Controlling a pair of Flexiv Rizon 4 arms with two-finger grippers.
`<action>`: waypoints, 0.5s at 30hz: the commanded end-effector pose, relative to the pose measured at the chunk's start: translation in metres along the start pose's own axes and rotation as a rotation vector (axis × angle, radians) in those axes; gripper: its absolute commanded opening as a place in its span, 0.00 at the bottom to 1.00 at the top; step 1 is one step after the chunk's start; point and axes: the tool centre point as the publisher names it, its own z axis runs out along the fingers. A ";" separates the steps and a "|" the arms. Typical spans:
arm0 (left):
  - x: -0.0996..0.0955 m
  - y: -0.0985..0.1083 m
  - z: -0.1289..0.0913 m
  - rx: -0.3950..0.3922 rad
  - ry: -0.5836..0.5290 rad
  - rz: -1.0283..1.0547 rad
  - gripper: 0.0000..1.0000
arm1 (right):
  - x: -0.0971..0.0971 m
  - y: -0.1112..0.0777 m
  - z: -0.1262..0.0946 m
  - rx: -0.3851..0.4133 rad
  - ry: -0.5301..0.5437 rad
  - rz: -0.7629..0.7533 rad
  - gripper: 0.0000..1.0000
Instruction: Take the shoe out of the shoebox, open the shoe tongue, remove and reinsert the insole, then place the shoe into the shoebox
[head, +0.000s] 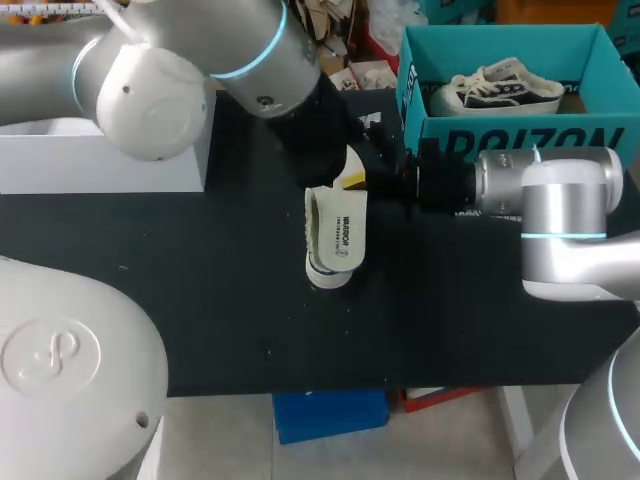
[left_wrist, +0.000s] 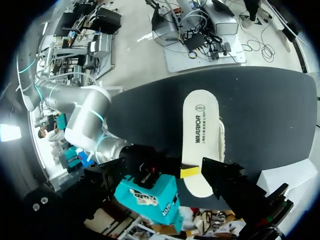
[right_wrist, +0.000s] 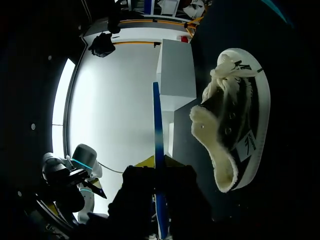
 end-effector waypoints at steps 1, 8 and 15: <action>-0.003 0.001 -0.009 0.045 0.843 0.033 1.00 | 0.000 0.000 0.001 -0.001 -0.001 0.000 0.00; -0.001 -0.005 -0.012 0.034 0.779 0.017 1.00 | 0.000 0.000 0.001 -0.001 -0.001 0.000 0.00; 0.004 -0.009 0.000 -0.014 0.473 -0.041 1.00 | 0.000 0.000 0.001 -0.001 -0.001 0.000 0.00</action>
